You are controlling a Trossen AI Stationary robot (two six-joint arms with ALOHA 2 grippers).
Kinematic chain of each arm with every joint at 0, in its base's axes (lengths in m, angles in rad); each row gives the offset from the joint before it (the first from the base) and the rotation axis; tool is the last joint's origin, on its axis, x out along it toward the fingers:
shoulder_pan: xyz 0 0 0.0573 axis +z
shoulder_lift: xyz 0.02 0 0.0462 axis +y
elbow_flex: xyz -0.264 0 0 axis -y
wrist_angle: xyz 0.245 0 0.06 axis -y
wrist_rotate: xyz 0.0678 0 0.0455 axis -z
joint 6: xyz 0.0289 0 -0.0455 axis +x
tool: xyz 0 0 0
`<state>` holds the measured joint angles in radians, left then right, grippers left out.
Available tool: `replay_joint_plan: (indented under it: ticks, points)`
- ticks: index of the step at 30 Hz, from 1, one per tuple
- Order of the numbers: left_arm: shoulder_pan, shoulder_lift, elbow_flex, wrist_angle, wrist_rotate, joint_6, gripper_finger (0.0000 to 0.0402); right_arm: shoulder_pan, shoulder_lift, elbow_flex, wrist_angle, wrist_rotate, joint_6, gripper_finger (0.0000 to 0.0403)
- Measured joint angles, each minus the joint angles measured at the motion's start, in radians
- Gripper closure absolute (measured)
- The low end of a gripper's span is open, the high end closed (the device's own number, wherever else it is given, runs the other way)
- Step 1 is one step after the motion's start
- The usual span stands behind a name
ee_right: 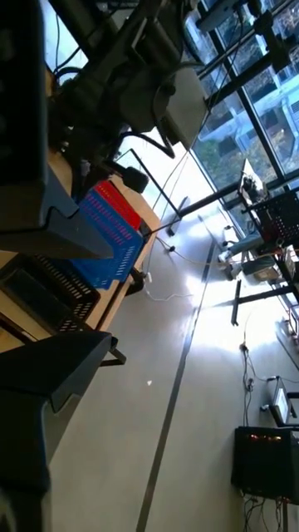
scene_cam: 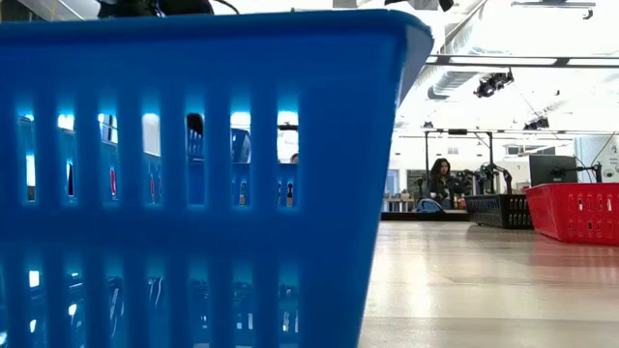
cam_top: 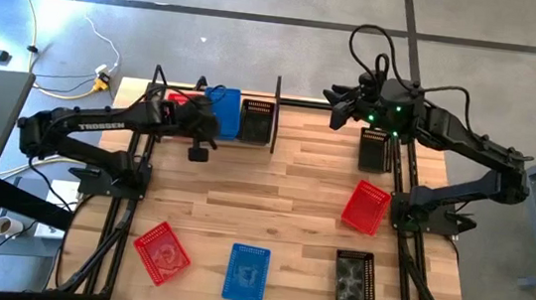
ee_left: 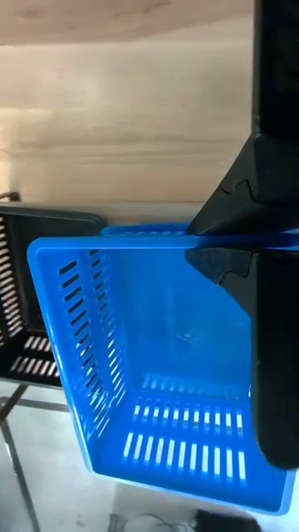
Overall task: Stack baskets on shelf by color
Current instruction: Stack the top blue bin on the other blue bin
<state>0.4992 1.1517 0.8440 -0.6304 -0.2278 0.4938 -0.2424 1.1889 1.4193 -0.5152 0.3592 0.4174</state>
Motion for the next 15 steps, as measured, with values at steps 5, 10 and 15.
replay_joint_plan:
  ticks: [5, 10, 15]
  points:
    - [0.0, 0.03, 0.0, 0.0, -0.005, 0.014, 0.0401, 0.0, 0.0, 0.0, 0.0, 0.0, 0.0, 0.0269]
    - [0.007, 0.054, 0.0, 0.0, 0.017, 0.016, 0.0401, 0.0, 0.0, 0.0, 0.0, 0.0, 0.0, 0.0269]
    - [0.026, 0.057, 0.0, -0.001, 0.048, 0.015, 0.039, 0.0, 0.0, 0.0, 0.0, 0.0, 0.0, 0.0269]
